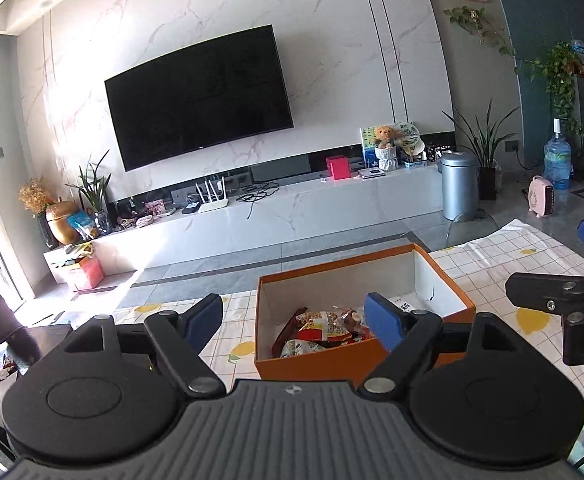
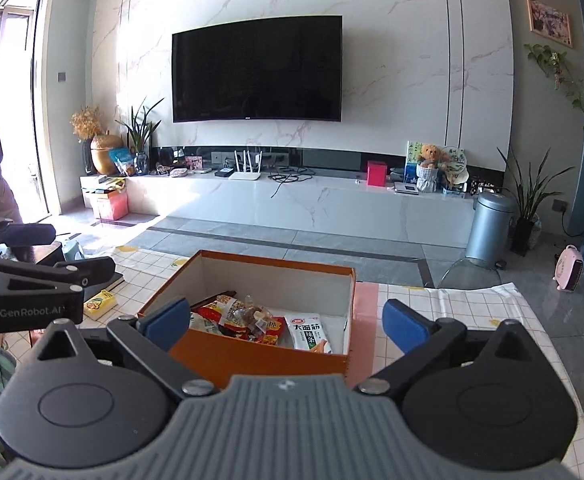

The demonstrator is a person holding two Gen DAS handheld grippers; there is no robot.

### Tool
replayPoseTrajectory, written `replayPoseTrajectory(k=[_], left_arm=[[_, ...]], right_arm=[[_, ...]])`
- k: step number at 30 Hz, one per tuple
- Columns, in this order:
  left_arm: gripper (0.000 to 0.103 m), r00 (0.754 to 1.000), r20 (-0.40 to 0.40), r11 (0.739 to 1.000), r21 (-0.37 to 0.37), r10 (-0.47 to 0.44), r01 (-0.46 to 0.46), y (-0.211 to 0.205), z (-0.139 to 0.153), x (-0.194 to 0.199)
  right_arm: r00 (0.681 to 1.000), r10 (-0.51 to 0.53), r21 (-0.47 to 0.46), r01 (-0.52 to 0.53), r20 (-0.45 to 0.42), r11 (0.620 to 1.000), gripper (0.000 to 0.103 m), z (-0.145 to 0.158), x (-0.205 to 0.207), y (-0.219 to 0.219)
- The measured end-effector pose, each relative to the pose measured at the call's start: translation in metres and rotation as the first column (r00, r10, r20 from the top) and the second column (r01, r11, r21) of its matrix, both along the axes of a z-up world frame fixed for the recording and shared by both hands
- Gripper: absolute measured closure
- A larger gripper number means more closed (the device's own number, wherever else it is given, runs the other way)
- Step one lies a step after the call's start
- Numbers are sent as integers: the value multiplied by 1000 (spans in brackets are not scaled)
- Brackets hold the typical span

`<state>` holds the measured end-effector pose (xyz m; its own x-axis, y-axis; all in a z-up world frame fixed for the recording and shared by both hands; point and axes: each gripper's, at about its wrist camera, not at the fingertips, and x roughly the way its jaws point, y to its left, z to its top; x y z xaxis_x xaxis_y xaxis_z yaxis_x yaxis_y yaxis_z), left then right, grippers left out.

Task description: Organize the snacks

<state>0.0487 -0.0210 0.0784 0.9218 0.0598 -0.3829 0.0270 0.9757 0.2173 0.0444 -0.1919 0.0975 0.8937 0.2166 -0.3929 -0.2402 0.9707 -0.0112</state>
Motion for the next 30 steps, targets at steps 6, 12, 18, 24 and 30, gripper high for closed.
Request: replayPoseTrajectory(k=[6, 12, 18, 24, 30], left_arm=[[7, 999, -23, 999, -15, 39, -39, 7, -29, -13], [6, 994, -96, 997, -49, 48, -52, 20, -59, -16], [6, 985, -162, 997, -24, 66, -71, 24, -80, -9], [6, 978, -188, 994, -26, 95, -102, 29, -92, 1], [6, 973, -209, 993, -43, 97, -108, 28, -96, 8]], right_arm=[[999, -46, 68, 46, -16, 997, 4, -25, -30, 3], [995, -78, 76, 83, -60, 994, 4, -55, -32, 10], [990, -104, 28, 107, -95, 994, 4, -78, -16, 19], [986, -116, 20, 119, -117, 993, 4, -95, 4, 21], [984, -123, 7, 125, -132, 992, 4, -107, 14, 21]])
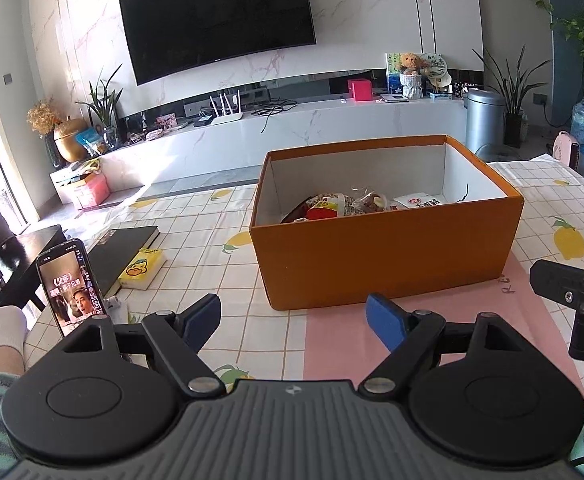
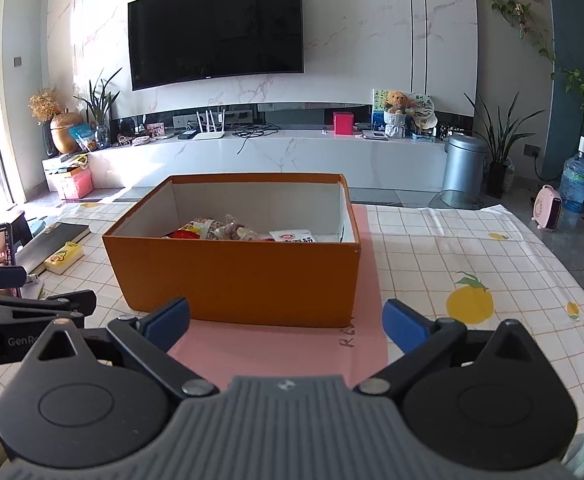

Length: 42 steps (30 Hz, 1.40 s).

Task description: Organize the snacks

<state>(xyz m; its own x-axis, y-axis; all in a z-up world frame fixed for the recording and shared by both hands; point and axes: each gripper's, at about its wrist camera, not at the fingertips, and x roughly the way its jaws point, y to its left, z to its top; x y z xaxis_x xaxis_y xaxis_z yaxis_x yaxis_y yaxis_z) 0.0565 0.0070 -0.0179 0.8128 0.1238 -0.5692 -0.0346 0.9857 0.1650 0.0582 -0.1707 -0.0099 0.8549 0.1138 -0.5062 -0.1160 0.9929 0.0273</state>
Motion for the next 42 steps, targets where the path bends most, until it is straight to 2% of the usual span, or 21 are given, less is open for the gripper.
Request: replayPoseTrajectory(k=[12, 25, 42], left_arm=[[6, 1000, -15, 1000, 3, 8, -8, -2, 1, 1], [6, 1000, 13, 1000, 1, 5, -5, -3, 13, -4], [6, 1000, 21, 1000, -7, 3, -3, -2, 17, -5]], right_arm=[[1000, -18, 20, 17, 1, 1000, 4, -1, 3, -6], [999, -19, 22, 18, 38, 1000, 4, 11, -7, -7], [999, -20, 19, 19, 45, 1000, 4, 15, -11, -6]])
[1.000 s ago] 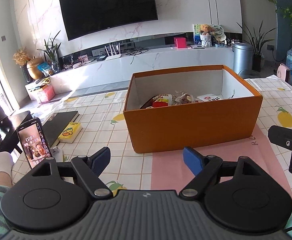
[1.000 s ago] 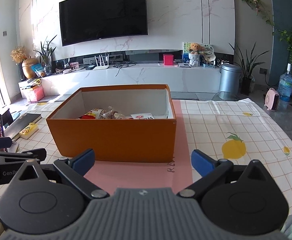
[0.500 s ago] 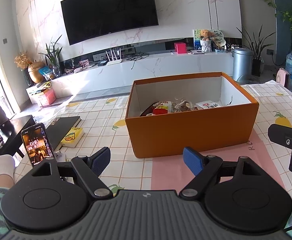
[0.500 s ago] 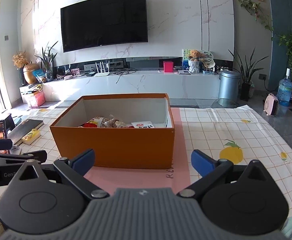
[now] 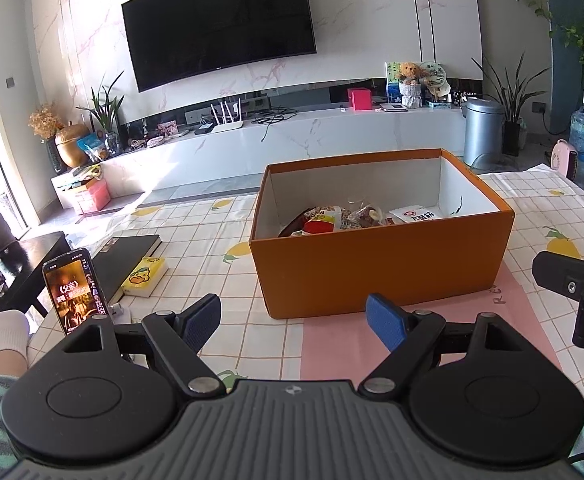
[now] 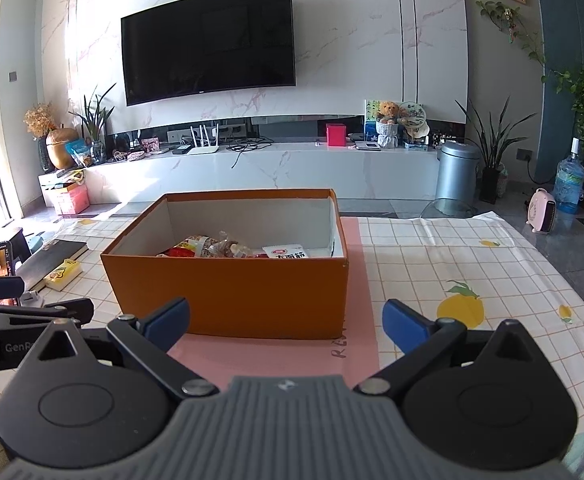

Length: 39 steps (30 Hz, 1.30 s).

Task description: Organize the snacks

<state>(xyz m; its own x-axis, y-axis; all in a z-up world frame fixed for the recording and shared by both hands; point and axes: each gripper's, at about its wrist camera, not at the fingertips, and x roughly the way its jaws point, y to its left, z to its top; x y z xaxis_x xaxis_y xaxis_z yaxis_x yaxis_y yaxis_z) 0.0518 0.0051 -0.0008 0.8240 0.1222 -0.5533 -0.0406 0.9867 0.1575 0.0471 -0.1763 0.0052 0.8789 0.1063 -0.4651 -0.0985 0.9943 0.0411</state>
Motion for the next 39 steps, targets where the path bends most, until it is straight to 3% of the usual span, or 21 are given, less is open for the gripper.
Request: replayPoseTrajectory(k=[39], left_arm=[[7, 1000, -5, 1000, 9, 0, 0, -2, 5, -5]], right_arm=[[1000, 16, 8, -16, -6, 1000, 4, -1, -1, 0]])
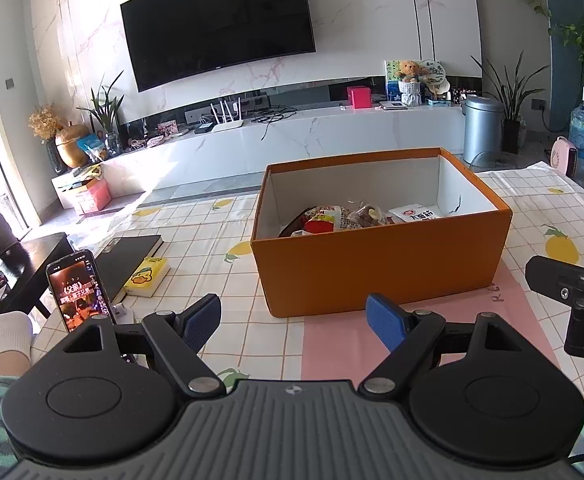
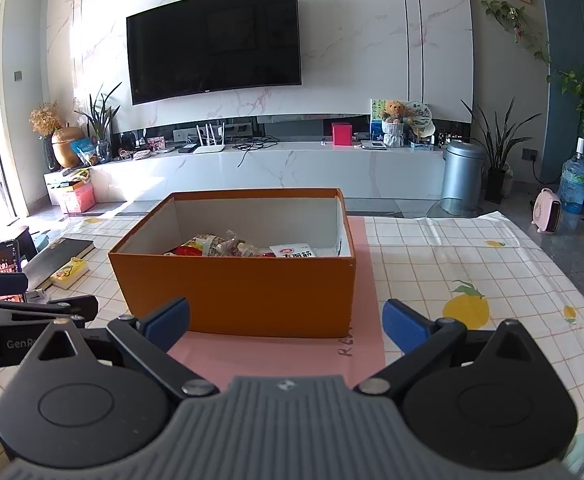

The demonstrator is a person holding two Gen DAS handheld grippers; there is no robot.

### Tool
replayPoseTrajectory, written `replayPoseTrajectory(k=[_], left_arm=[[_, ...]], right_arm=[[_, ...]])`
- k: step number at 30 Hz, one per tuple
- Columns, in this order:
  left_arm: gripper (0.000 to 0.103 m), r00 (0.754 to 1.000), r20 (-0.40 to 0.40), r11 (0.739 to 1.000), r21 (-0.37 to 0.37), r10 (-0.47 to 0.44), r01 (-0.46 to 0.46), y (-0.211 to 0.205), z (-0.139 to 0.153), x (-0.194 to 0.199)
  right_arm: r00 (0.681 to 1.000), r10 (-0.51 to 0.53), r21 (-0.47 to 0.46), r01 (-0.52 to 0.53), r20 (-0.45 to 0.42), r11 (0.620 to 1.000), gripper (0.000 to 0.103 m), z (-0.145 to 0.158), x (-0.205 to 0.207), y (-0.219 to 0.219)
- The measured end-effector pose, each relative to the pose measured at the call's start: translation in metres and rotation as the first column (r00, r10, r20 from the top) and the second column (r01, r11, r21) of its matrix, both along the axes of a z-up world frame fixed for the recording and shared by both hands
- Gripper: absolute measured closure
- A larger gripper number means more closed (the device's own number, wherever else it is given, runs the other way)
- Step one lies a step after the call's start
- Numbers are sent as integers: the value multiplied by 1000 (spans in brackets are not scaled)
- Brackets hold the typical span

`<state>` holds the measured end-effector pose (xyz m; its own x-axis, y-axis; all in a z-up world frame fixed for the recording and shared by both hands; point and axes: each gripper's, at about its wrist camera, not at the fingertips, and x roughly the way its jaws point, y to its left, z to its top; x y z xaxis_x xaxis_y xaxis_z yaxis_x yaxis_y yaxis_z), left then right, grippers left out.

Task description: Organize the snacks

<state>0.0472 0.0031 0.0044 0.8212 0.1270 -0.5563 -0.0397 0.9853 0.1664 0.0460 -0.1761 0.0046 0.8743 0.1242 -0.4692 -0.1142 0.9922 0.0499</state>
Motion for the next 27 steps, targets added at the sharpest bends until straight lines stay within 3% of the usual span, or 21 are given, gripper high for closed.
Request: replayPoseTrajectory(k=[27], left_arm=[[6, 1000, 16, 1000, 1, -3, 3, -1, 5, -3]], right_arm=[[1000, 3, -15, -4, -29, 1000, 4, 2, 2, 1]])
